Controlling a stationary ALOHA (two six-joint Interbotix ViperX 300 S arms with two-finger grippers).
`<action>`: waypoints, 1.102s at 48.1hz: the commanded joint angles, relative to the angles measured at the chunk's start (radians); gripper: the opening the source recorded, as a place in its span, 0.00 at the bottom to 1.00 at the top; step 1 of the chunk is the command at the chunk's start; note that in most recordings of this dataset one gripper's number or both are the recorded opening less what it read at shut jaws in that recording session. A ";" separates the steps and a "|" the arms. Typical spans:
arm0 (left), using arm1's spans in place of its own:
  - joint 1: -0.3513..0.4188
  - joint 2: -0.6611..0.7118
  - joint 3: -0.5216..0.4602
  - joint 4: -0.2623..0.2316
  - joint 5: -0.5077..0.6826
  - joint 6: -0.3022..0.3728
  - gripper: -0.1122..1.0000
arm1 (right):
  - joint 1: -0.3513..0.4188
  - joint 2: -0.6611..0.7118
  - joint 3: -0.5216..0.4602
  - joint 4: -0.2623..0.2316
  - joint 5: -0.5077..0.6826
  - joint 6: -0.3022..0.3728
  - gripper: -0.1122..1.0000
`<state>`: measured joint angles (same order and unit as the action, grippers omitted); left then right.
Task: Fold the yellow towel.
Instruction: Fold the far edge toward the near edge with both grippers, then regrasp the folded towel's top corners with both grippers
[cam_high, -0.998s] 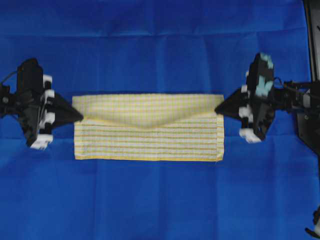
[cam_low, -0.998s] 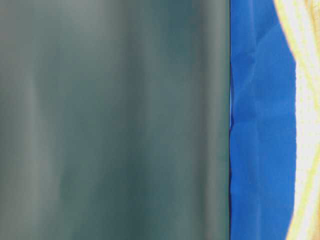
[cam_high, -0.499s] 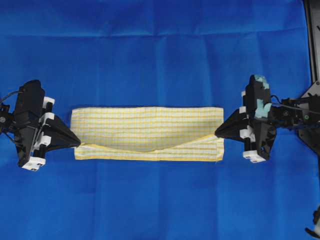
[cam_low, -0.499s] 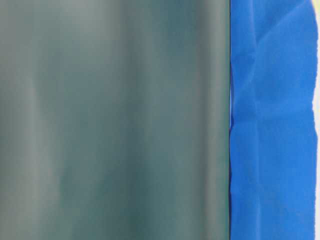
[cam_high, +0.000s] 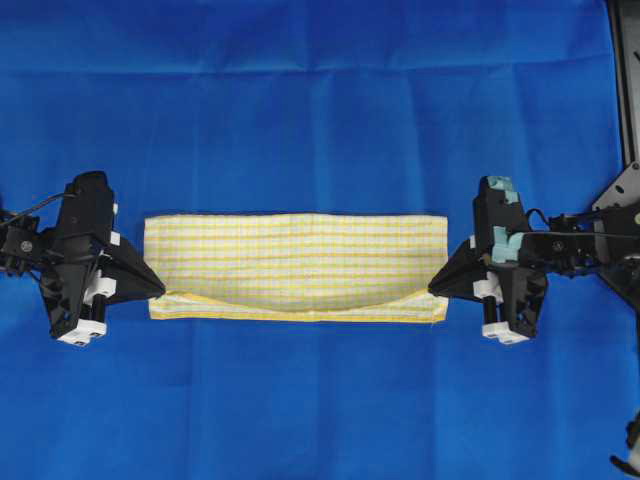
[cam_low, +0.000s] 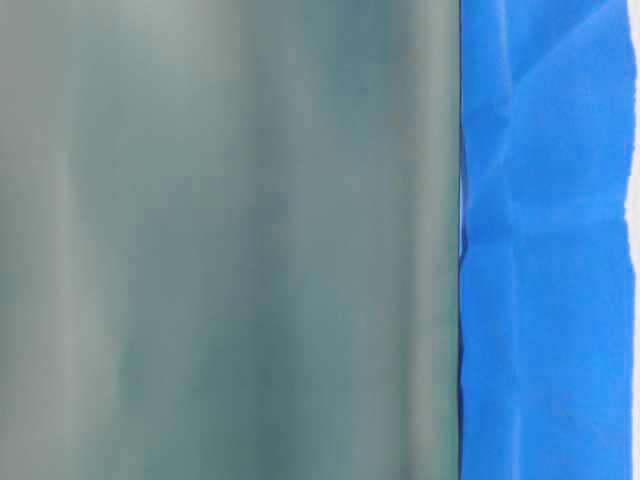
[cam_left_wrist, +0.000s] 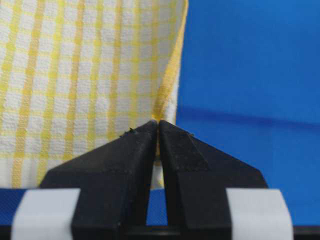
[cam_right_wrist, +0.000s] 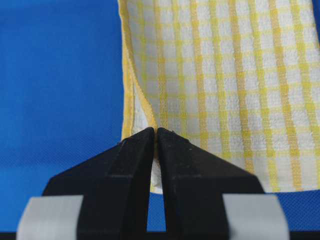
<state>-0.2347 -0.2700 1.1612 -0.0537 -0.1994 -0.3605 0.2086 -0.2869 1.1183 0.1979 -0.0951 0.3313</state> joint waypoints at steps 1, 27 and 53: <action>0.005 -0.006 -0.015 -0.002 0.000 -0.003 0.13 | 0.003 0.000 -0.023 0.002 0.005 -0.002 0.14; 0.189 -0.115 -0.020 0.006 0.069 0.097 0.64 | -0.160 -0.120 -0.023 -0.077 0.063 -0.040 0.78; 0.325 0.129 -0.067 0.003 0.069 0.212 0.65 | -0.334 0.097 -0.083 -0.135 0.167 -0.038 0.79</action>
<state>0.0874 -0.1733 1.1229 -0.0491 -0.1258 -0.1473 -0.1227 -0.2102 1.0615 0.0660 0.0752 0.2930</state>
